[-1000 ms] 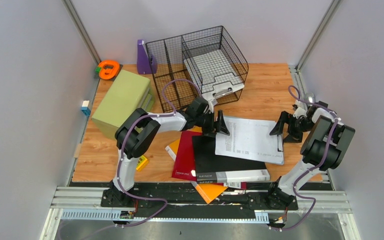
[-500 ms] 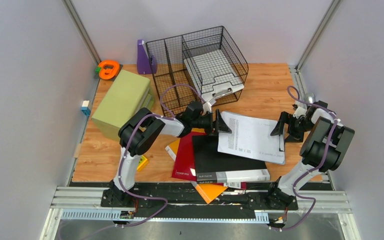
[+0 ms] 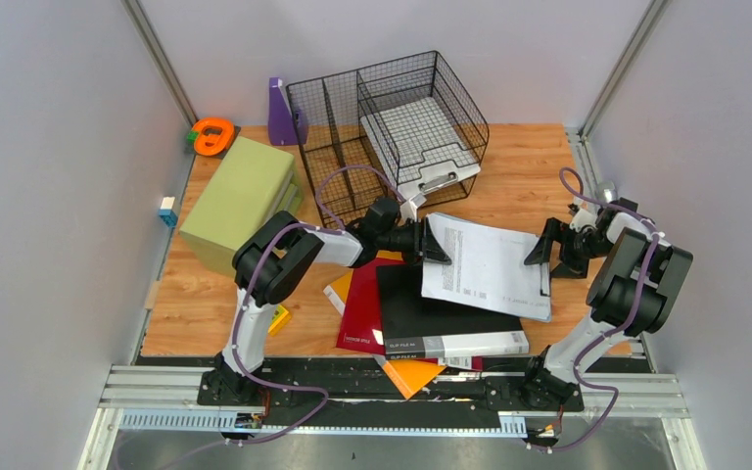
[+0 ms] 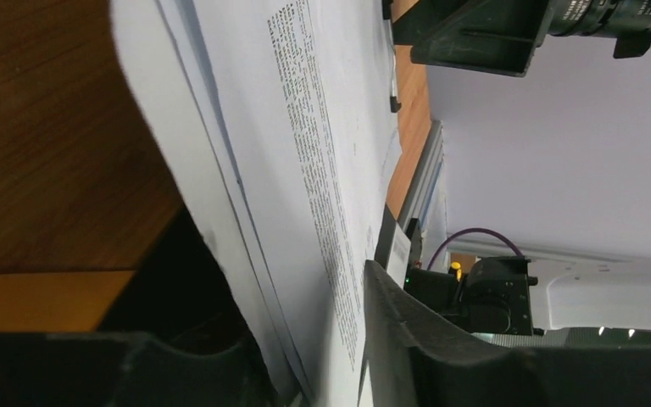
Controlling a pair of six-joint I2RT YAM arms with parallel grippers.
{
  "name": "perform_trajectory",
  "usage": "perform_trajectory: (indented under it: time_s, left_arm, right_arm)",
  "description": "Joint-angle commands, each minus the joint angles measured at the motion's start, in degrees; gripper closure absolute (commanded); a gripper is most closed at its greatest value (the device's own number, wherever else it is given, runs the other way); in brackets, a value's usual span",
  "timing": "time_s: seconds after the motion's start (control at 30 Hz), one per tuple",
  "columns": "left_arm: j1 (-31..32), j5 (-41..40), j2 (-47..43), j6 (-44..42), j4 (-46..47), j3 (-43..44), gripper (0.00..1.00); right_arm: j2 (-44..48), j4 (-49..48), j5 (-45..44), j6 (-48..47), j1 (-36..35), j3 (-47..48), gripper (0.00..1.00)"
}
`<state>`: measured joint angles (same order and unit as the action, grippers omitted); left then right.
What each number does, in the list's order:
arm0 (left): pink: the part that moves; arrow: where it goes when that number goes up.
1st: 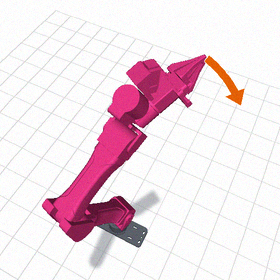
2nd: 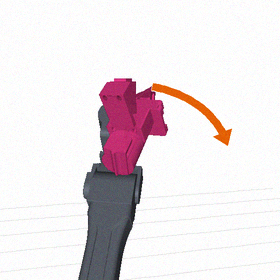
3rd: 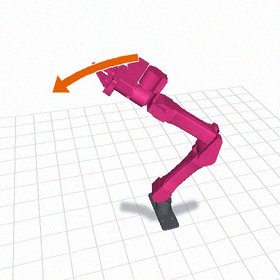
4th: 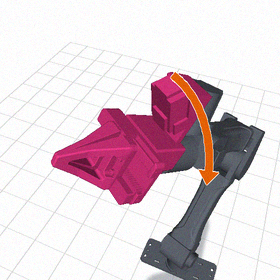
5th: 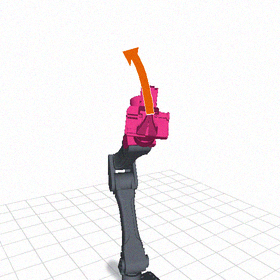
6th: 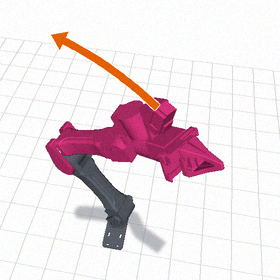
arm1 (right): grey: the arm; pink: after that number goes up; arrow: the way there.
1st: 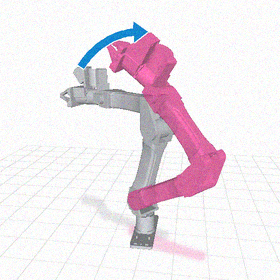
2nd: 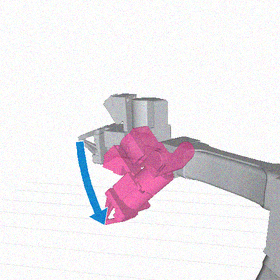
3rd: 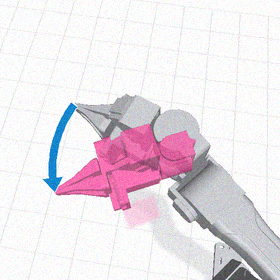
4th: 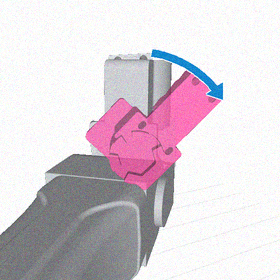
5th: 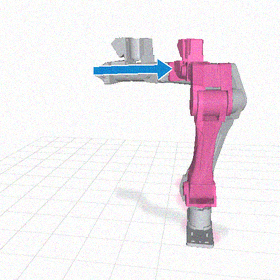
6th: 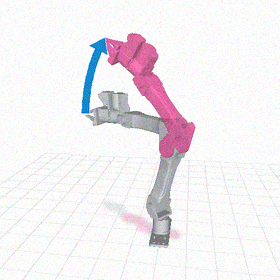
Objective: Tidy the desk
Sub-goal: Pick up the folder from the center of the board.
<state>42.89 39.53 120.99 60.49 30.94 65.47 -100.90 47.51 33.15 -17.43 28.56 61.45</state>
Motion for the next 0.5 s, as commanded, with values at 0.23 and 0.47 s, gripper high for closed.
perform_trajectory:
  time_s: [0.23, 0.47]
  left_arm:
    - [0.90, 1.49, -3.77, -6.94, -13.09, 4.05, 0.87]
    - [0.90, 0.28, -10.40, -15.69, -23.59, 4.73, 1.00]
  right_arm:
    - [-1.48, 1.86, 0.73, -2.45, -1.32, -1.76, 0.13]
    - [0.52, 4.68, 4.26, -4.20, 0.12, 1.87, 0.12]
